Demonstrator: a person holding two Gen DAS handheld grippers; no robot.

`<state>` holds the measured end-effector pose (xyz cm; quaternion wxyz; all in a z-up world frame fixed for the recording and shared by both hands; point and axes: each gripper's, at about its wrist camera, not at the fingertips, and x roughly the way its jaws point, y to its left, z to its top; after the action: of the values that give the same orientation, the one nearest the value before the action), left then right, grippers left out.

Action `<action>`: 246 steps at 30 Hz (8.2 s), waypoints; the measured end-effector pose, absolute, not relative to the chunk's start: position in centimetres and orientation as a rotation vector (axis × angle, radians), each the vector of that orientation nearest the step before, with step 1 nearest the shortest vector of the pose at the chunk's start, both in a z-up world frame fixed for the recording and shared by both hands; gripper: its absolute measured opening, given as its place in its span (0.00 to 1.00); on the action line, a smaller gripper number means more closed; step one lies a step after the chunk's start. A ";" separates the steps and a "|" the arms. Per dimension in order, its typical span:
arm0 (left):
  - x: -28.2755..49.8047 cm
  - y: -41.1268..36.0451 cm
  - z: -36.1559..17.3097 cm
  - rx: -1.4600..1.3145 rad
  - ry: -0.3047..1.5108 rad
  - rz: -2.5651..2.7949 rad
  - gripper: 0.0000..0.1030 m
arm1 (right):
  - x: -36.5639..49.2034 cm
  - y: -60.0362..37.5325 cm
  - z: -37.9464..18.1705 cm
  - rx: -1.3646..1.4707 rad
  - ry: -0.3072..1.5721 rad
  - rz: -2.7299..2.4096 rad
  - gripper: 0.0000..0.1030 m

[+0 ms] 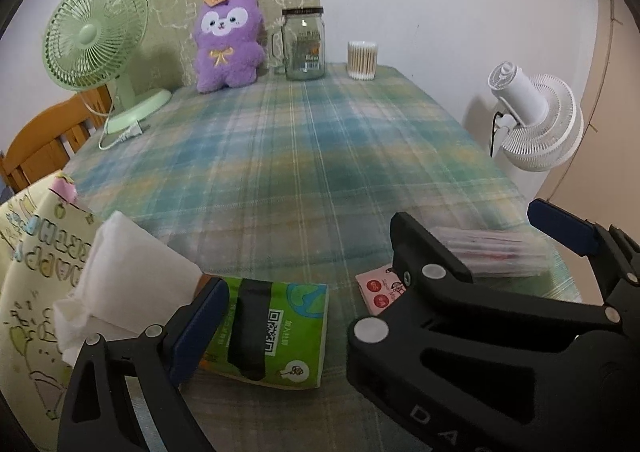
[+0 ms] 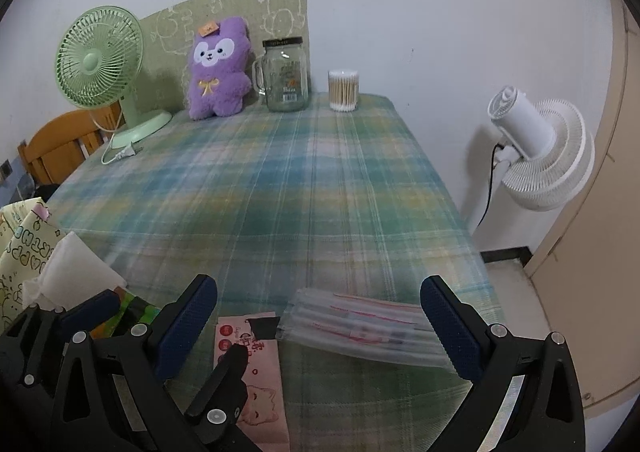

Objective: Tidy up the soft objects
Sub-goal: 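Reach the left tool to the green tissue pack while the right tool approaches the clear pen bag, then grasp the green tissue pack with the left tool while the right tool grasps the clear pen bag, then carry the green tissue pack with the left tool while the right tool carries the pen bag to the box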

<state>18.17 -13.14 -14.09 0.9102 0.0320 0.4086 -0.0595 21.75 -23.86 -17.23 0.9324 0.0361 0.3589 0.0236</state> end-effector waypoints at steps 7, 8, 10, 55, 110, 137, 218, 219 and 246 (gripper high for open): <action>18.5 -13.3 -14.8 0.077 0.858 -0.104 0.95 | 22.8 -23.9 -18.7 0.086 0.824 0.063 1.00; 18.5 -13.3 -14.8 0.078 0.858 -0.106 0.95 | 22.8 -24.0 -18.9 0.095 0.831 0.063 1.00; 18.4 -13.3 -14.8 0.080 0.860 -0.115 0.95 | 22.5 -24.1 -19.1 0.115 0.848 0.052 1.00; 17.0 -16.5 -14.7 0.105 0.906 -0.169 0.92 | 22.5 -25.6 -18.8 -0.078 0.874 0.157 0.83; 18.0 -9.5 -15.2 0.018 0.920 -0.069 0.72 | 20.9 -20.0 -17.7 0.083 0.860 0.196 0.17; 13.0 -10.4 -11.2 0.039 0.822 -0.101 0.67 | 15.8 -21.3 -14.0 0.110 0.785 0.164 0.17; 10.5 3.8 -0.5 0.045 0.588 -0.080 0.68 | 14.3 -7.2 -2.8 0.139 0.577 0.247 0.17; 10.5 4.1 -0.5 0.045 0.588 -0.077 0.68 | 14.4 -7.0 -2.8 0.138 0.578 0.251 0.17; 13.7 11.6 -7.1 -0.020 0.728 -0.008 0.71 | 17.1 0.8 -7.6 0.058 0.681 0.334 0.17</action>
<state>13.74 11.56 -7.14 0.9345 -0.0098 0.3559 -0.0041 17.10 0.80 -7.60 0.9285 0.0284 0.3322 0.1632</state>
